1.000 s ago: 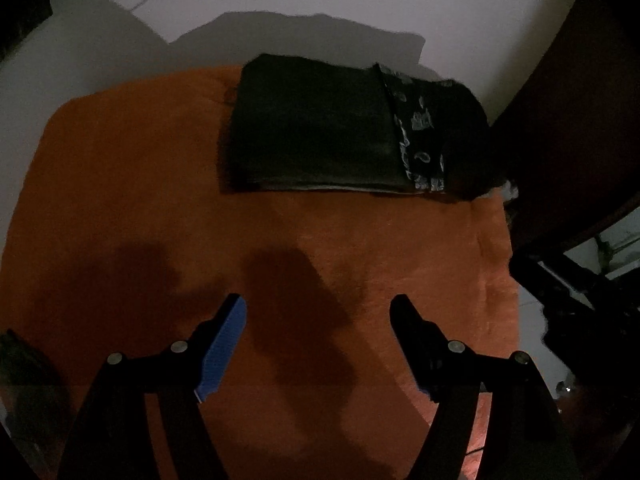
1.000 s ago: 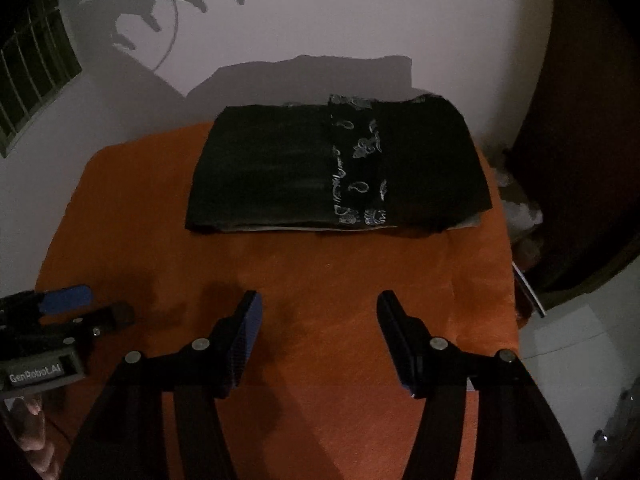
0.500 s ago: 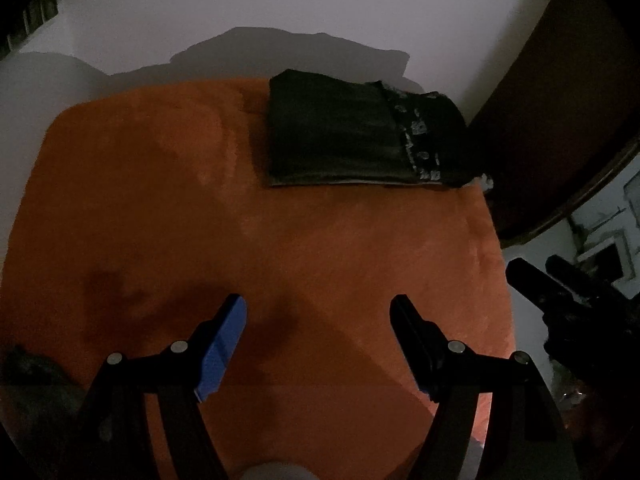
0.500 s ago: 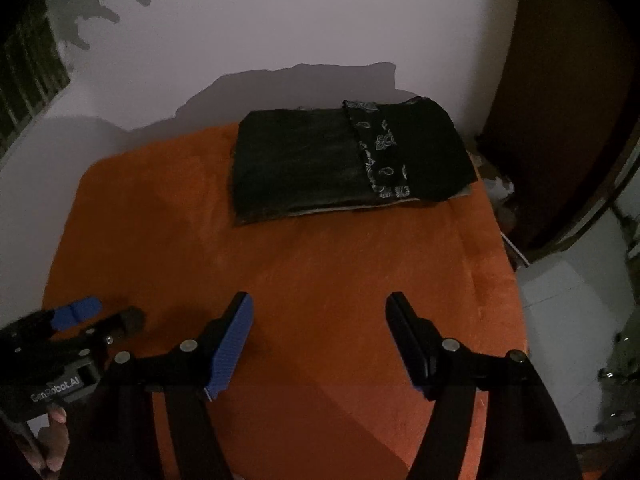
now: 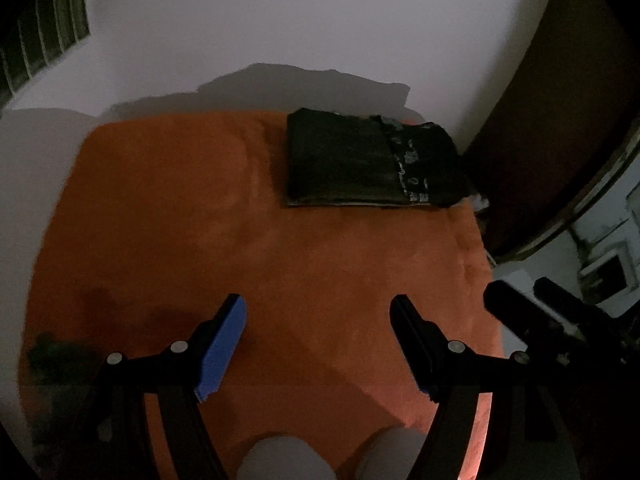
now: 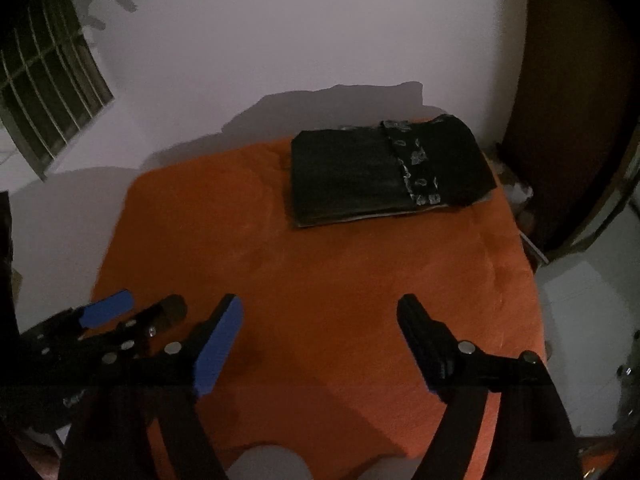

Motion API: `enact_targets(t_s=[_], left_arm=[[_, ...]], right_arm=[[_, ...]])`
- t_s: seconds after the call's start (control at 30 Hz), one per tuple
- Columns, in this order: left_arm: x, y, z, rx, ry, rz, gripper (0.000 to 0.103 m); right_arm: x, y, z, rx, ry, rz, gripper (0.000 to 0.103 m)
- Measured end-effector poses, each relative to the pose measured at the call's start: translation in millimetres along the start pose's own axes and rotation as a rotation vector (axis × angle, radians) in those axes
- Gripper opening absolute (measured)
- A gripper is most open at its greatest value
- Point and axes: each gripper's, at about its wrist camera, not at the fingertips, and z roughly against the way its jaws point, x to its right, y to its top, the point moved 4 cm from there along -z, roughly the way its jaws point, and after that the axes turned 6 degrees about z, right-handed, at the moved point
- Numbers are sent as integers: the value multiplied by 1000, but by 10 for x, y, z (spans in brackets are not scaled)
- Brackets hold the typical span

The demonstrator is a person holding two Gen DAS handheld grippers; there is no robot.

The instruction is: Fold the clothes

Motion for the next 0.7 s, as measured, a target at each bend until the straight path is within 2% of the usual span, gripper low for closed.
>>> enact_targets(t_s=[0.2,0.37,0.43,0.6,0.7], left_arm=[[86,-233,581,22,11,14,75],[143,-573,1117,107,54,-39,75],[113,-660,1274,136,52,-30,75],[91,-788,1445,125,17,18,76],[180,-706,1353,137,74,-35,76]], right_arm=[[-55,-84,566,-8,31,6,85],[-113,-383,1148,66,34,11,90],[-143,-499,1328,86,40,18,91],[-136,-725,1507,74,85,4,93],[-79,-740,1392,64,126,-16,95]])
